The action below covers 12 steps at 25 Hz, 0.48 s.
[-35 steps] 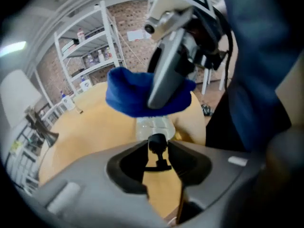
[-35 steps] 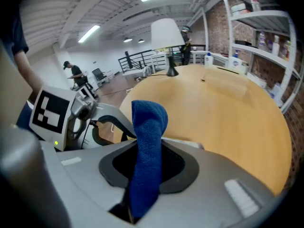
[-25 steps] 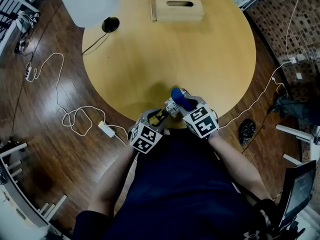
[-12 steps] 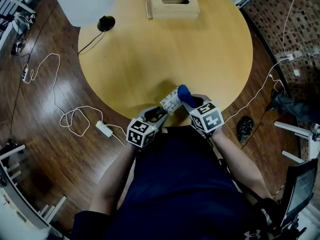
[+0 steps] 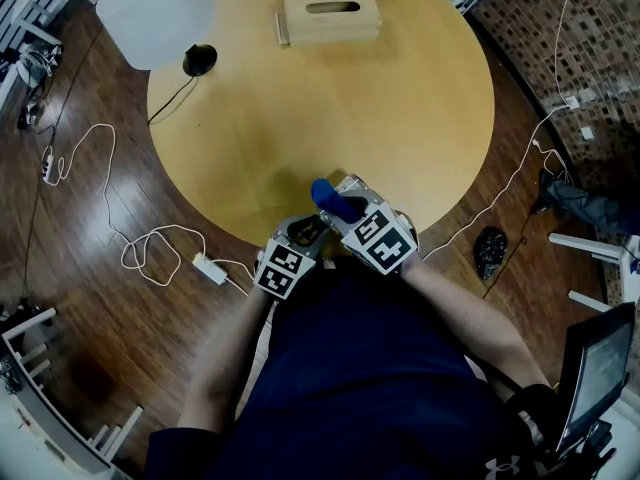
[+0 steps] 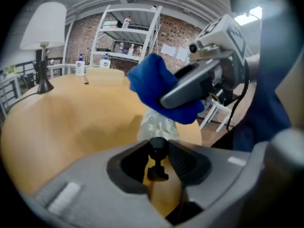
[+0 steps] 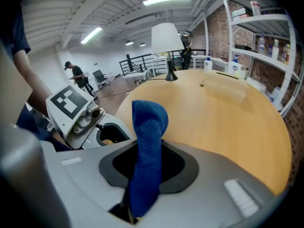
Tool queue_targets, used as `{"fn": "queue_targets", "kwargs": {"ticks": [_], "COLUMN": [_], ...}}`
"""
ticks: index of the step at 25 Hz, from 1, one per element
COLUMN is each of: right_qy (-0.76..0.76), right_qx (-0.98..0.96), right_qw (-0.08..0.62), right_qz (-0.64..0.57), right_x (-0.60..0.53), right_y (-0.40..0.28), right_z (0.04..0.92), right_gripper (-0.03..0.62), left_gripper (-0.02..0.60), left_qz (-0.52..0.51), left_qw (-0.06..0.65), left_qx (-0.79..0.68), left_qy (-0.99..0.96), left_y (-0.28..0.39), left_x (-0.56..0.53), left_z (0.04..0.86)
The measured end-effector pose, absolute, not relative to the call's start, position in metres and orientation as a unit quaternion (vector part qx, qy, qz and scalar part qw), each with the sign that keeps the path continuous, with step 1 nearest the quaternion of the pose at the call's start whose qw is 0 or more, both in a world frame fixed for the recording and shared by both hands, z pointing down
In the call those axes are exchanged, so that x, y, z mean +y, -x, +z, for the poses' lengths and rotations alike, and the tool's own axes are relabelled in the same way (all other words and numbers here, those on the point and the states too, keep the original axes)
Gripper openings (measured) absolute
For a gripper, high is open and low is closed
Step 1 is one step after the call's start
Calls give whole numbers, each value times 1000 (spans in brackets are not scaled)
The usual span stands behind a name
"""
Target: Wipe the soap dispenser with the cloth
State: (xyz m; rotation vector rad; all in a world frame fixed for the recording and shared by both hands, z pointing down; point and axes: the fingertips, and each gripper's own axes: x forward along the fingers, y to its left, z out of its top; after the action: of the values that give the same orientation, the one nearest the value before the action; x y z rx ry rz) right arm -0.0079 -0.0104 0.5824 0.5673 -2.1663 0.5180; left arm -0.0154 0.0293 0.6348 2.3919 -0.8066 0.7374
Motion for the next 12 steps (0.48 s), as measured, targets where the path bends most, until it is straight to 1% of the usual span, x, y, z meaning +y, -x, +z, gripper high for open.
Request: {"fn": "queue_targets", "kwargs": {"ticks": [2, 5, 12], "right_qy": [-195, -180, -293], "right_qx": [-867, -868, -841], "right_qw": [421, 437, 408], "right_qz": [182, 153, 201], "right_x": [-3, 3, -32], "right_y": [26, 28, -34], "right_z": [580, 584, 589], "right_gripper": [93, 92, 92], "left_gripper": [132, 132, 132], "left_qz": [283, 297, 313], "left_qw": [243, 224, 207], "left_qx": [-290, -282, -272], "left_qy": [-881, -884, -886], "left_y": [16, 17, 20], "left_x": [30, 30, 33], "left_z": [635, 637, 637]}}
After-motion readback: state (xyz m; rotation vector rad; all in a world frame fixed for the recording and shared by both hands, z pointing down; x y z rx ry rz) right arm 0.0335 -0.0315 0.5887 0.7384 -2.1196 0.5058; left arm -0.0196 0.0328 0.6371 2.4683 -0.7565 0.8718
